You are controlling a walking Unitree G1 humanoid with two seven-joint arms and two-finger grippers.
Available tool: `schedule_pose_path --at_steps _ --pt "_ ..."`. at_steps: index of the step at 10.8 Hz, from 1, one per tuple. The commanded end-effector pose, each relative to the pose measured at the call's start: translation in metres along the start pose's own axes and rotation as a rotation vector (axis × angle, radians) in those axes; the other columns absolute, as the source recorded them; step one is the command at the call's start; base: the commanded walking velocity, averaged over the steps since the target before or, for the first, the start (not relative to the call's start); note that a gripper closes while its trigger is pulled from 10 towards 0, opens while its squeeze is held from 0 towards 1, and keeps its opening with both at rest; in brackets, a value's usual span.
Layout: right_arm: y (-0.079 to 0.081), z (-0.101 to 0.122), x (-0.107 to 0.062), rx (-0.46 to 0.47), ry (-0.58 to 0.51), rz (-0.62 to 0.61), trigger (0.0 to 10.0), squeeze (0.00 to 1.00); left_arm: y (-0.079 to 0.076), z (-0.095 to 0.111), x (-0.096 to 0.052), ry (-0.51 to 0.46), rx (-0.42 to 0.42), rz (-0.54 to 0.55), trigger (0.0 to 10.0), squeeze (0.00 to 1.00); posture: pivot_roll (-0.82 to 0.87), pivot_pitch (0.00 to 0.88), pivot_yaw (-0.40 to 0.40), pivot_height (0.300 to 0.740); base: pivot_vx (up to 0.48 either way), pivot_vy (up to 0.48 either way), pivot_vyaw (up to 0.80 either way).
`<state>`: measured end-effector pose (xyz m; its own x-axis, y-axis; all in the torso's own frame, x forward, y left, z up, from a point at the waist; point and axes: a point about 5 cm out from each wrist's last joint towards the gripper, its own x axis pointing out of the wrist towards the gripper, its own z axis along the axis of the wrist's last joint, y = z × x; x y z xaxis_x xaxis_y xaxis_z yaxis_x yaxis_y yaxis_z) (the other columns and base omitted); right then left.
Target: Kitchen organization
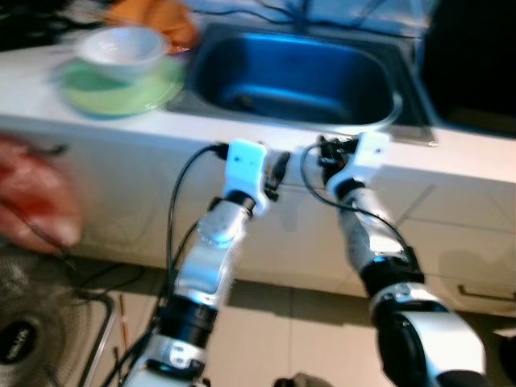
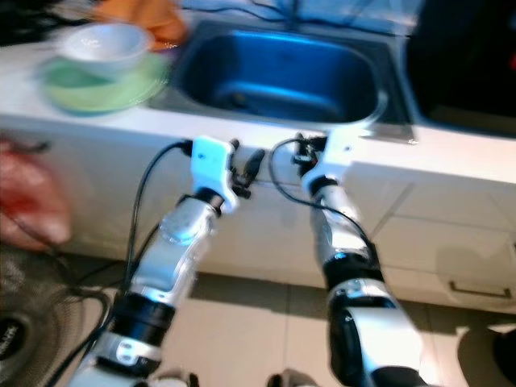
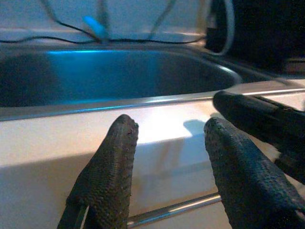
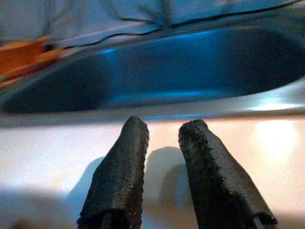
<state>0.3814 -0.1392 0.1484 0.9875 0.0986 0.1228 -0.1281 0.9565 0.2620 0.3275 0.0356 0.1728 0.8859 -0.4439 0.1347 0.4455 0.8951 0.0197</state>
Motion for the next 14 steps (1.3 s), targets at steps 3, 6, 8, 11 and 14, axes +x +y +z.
schedule_pose_path --at_steps 3,6,8,11,14 --pt "0.0055 0.0019 0.0022 0.012 -0.004 0.01 10.0 0.0 0.0008 0.0 -0.001 0.0 0.025 -0.009 10.0 0.0 0.09 0.123 -0.067 0.74 0.251 -0.405 0.0" --pt "0.0056 0.0022 0.0027 0.015 -0.004 0.009 10.0 0.0 -0.003 0.0003 -0.0009 -0.009 0.047 -0.035 10.0 0.0 0.09 0.122 -0.068 0.74 0.0 -0.301 0.0" --pt "0.0056 0.0025 0.0029 0.016 -0.004 0.007 10.0 0.0 -0.0031 0.0001 -0.0005 -0.007 0.044 -0.033 10.0 0.0 0.09 0.123 -0.067 0.74 0.0 0.0 0.0" --pt "0.0034 0.0029 0.0027 0.017 -0.005 0.0 10.0 0.0 -0.0023 0.0004 -0.0003 -0.01 0.042 -0.027 10.0 0.0 0.09 0.125 -0.066 0.74 0.0 -0.48 0.0" --pt "0.0038 0.0021 0.0025 0.012 0.0 0.005 10.0 0.0 -0.0006 -0.0003 -0.0002 -0.004 0.042 -0.013 10.0 0.0 0.09 0.127 -0.069 0.74 0.0 -0.47 0.0"
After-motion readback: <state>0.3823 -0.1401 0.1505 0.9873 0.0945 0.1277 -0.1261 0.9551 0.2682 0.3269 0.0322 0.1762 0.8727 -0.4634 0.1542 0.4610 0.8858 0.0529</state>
